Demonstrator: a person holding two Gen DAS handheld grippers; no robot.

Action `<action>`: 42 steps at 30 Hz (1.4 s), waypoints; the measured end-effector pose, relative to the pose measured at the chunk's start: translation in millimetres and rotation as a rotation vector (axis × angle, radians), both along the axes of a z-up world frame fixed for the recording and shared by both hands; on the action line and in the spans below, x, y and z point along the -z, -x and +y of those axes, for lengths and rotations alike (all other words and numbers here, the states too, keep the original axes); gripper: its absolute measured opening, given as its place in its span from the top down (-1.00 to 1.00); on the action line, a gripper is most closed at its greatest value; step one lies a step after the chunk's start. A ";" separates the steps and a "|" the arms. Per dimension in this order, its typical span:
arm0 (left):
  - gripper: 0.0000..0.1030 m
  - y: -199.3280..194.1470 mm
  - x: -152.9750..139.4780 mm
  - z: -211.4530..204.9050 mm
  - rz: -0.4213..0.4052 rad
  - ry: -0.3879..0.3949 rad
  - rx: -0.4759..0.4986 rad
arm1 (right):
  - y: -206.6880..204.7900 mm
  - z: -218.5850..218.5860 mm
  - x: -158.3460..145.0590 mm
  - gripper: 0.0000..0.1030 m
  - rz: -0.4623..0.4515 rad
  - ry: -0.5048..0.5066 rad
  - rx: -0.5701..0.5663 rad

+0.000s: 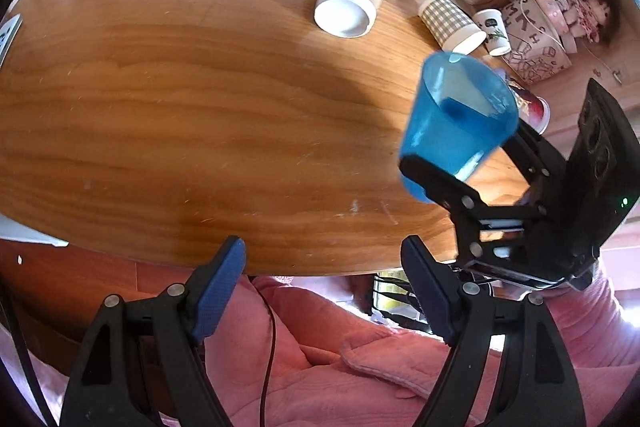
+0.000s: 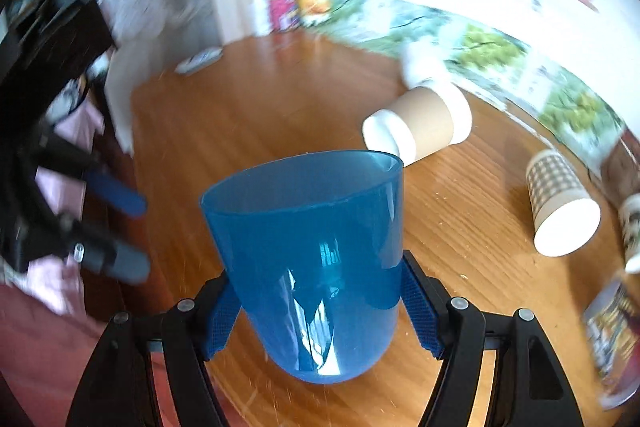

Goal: Flip cup upright
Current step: 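Rotate the right gripper to turn the blue cup opening up, then lower the blue cup onto the desk and open the right gripper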

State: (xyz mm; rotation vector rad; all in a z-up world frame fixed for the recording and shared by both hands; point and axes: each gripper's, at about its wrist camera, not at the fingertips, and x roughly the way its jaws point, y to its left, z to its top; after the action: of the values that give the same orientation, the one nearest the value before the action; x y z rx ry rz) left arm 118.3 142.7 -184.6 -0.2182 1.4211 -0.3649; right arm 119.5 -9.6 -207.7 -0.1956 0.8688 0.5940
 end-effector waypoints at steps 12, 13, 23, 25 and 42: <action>-0.61 3.5 -4.4 -13.7 -0.009 -0.029 0.066 | -2.6 -15.7 8.9 -0.43 -0.075 -0.141 0.219; -0.61 3.6 -5.1 -14.3 -0.010 -0.032 0.068 | -0.4 -16.6 10.2 -0.43 -0.079 -0.141 0.225; -0.61 3.8 -6.9 -16.1 -0.006 -0.054 0.071 | 13.2 -30.1 16.3 -0.43 -0.032 -0.173 0.242; -0.61 3.5 -7.3 -15.3 -0.007 -0.054 0.067 | 18.2 -30.2 16.7 -0.44 -0.031 -0.158 0.233; -0.61 7.0 -10.5 -9.6 -0.007 -0.082 0.018 | 61.1 -27.2 26.1 -0.62 0.125 -0.070 0.158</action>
State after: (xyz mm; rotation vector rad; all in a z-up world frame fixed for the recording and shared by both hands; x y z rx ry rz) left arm 111.3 133.1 -174.1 -0.1377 1.4290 -0.3210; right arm 58.4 -36.9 -233.8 -0.0261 0.9724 0.4920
